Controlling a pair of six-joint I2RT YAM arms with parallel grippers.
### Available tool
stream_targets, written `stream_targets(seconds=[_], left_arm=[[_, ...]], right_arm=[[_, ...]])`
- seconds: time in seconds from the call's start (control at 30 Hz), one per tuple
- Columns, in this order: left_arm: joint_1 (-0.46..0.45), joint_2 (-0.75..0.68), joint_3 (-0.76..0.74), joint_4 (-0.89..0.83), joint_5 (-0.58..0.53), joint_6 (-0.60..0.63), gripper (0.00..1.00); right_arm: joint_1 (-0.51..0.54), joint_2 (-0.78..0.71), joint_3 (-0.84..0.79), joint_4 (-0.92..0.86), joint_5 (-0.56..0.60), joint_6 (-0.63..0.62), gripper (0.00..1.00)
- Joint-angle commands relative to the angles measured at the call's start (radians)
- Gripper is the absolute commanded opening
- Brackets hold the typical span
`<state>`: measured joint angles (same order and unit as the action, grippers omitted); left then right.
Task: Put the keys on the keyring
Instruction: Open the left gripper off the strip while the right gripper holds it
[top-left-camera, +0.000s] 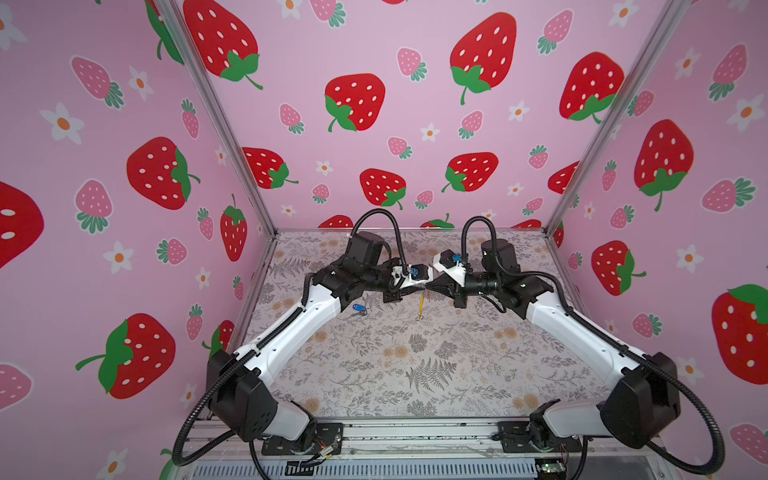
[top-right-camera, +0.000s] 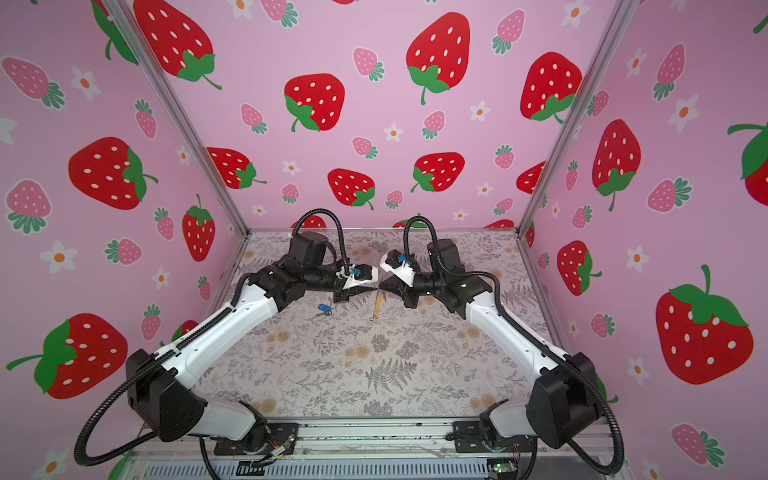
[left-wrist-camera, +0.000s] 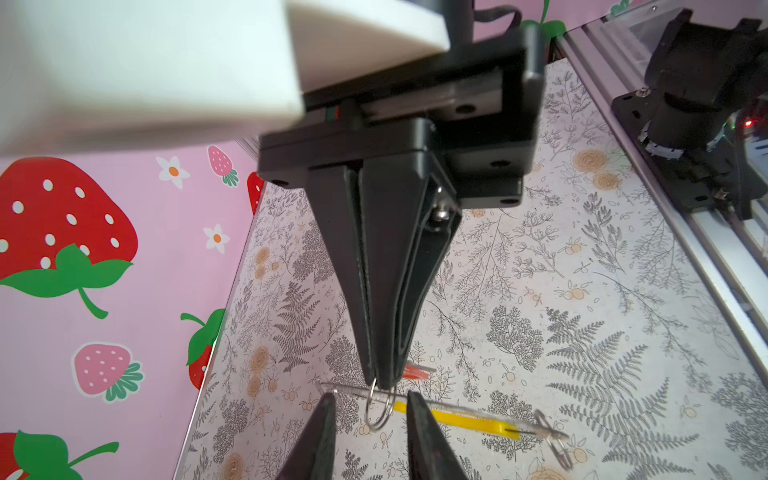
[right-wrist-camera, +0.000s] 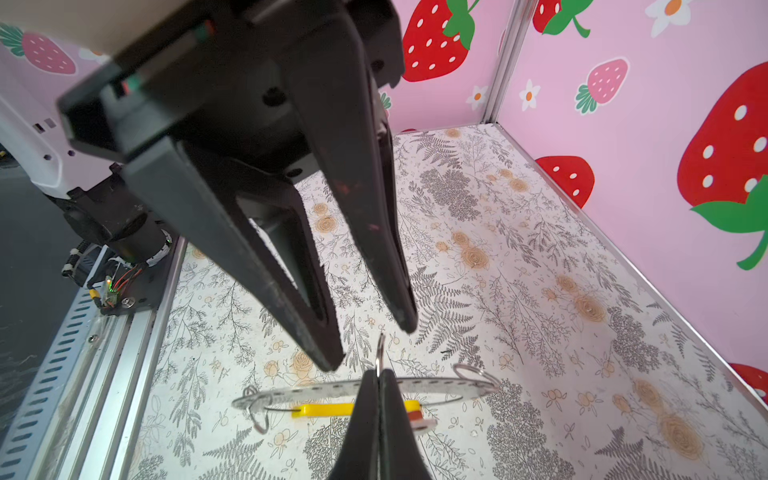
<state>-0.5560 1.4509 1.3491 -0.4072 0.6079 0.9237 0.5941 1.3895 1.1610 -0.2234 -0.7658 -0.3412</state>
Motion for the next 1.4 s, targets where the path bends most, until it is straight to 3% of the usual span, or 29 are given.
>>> stream_targets(seconds=[0.0, 0.7, 1.37], left_arm=[[-0.003, -0.019, -0.009, 0.012, -0.02, 0.02, 0.31], [-0.023, 0.01, -0.004, -0.021, -0.079, 0.083, 0.28], [-0.035, 0.037, 0.017, -0.065, -0.11, 0.124, 0.09]], right_arm=[[0.009, 0.02, 0.045, -0.068, 0.006, -0.002, 0.04], [0.028, 0.054, 0.134, -0.174, -0.001, -0.012, 0.05], [0.044, 0.05, 0.143, -0.186, 0.017, -0.05, 0.05]])
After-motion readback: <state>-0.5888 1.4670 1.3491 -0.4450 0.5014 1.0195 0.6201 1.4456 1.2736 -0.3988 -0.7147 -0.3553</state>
